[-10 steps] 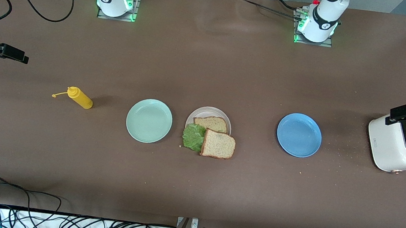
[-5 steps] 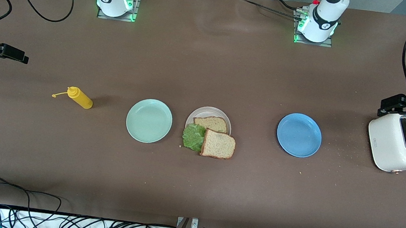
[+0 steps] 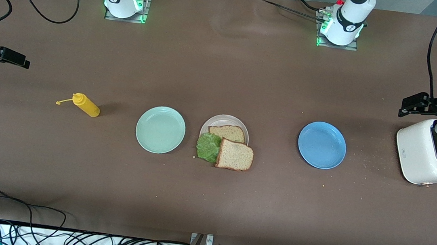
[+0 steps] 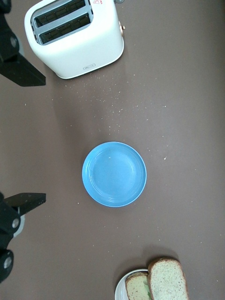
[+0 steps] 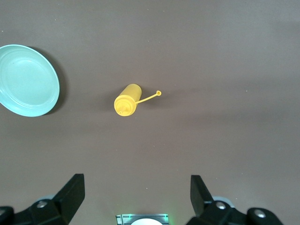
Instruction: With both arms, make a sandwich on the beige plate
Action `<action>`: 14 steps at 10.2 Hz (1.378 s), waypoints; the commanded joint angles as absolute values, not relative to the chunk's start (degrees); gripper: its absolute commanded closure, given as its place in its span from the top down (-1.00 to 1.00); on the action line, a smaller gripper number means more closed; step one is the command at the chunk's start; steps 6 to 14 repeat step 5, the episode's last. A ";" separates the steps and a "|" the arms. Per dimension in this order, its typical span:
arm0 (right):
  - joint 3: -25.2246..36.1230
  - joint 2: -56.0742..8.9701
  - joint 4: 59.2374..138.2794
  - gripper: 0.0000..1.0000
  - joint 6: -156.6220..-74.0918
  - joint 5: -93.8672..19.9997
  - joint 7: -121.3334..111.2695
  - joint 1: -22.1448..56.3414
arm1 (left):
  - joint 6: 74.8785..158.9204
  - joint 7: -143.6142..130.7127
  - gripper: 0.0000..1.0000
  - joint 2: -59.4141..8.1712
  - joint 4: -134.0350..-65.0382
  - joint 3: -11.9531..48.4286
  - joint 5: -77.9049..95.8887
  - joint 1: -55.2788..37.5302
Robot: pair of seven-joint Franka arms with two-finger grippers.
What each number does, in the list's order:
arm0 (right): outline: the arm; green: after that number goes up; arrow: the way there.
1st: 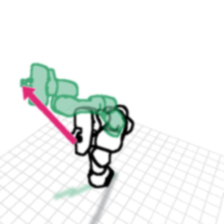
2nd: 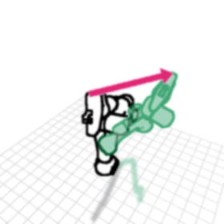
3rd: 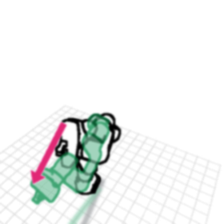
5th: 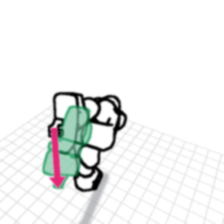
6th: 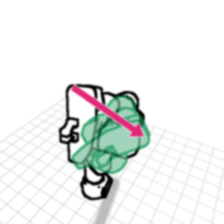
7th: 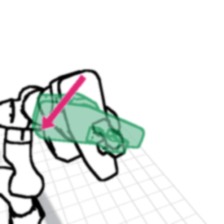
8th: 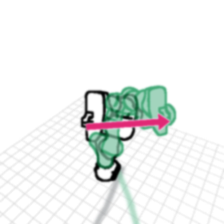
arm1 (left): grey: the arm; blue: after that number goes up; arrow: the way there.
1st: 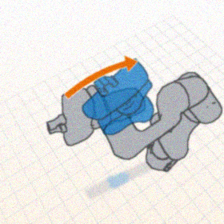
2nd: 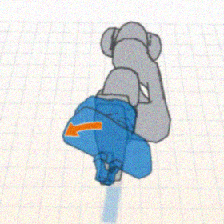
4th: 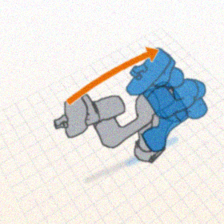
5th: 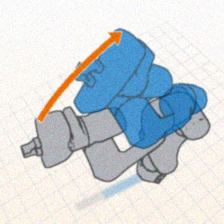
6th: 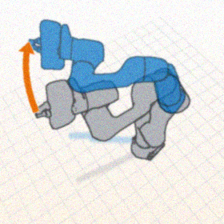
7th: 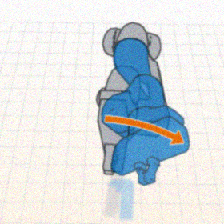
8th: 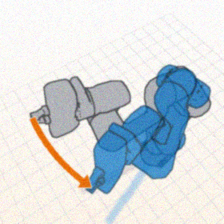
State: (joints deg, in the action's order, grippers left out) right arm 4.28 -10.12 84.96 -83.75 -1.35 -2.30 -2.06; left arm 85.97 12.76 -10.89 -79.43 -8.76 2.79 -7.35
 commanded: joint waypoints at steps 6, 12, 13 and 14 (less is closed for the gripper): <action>4.22 -9.93 85.25 1.00 -84.29 -1.67 -1.76 -2.20 | 85.96 12.74 1.00 -9.40 -81.03 -7.38 0.97 -6.94; 4.22 -9.93 85.25 1.00 -84.29 -1.67 -1.76 -2.20 | 85.96 12.74 1.00 -9.40 -81.03 -7.38 0.97 -6.94; 4.22 -9.93 85.25 1.00 -84.29 -1.67 -1.76 -2.20 | 85.96 12.74 1.00 -9.40 -81.03 -7.38 0.97 -6.94; 4.22 -9.93 85.25 1.00 -84.29 -1.67 -1.76 -2.20 | 85.96 12.74 1.00 -9.40 -81.03 -7.38 0.97 -6.94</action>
